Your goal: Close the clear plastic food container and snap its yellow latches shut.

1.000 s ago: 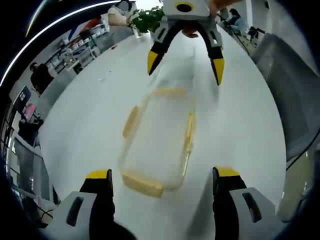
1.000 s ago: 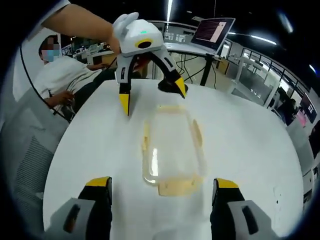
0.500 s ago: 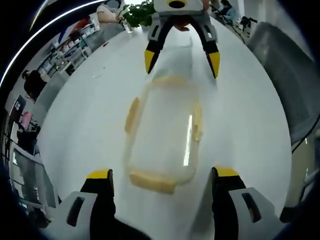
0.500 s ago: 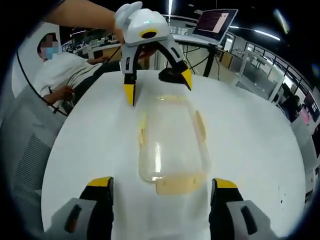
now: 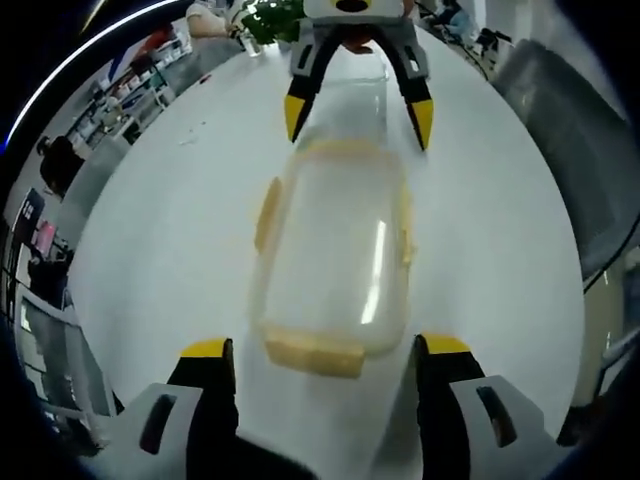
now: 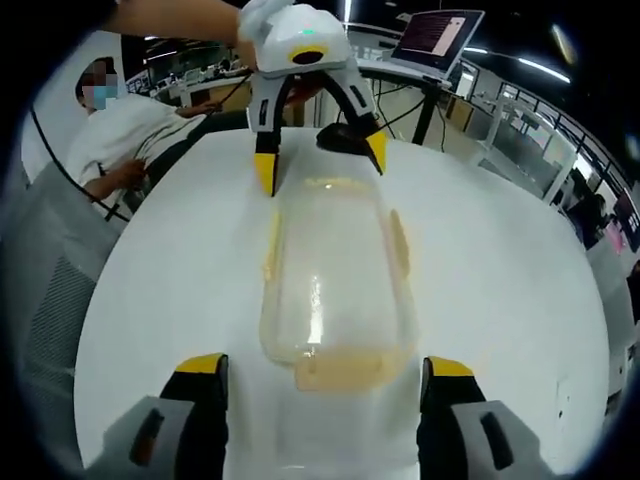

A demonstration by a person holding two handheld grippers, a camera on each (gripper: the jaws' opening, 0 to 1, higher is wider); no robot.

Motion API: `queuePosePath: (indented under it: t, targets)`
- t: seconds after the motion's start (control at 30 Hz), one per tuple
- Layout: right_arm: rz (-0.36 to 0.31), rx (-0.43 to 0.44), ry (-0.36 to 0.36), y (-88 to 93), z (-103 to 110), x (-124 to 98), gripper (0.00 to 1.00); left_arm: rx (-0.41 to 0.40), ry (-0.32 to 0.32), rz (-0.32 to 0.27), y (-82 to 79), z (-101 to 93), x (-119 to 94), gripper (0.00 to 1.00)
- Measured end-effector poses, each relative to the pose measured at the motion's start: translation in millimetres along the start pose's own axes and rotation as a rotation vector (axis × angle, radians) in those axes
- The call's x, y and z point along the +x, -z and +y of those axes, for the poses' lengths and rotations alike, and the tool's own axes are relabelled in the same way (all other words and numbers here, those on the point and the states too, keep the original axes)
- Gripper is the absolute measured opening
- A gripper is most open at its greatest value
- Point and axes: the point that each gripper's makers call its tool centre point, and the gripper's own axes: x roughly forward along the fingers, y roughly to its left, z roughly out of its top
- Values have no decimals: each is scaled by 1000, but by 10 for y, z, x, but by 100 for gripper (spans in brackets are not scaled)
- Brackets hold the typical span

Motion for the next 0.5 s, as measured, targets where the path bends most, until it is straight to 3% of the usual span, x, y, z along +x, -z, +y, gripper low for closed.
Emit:
queuePosePath:
  t: [0.3,0.5]
  targets:
    - [-7,5,1,-51,-46,-6,76,31,34,9,-14,26,35,72]
    - [40,-23,-3,3,-51,40,72,29,84,9,-7,-7,48,69]
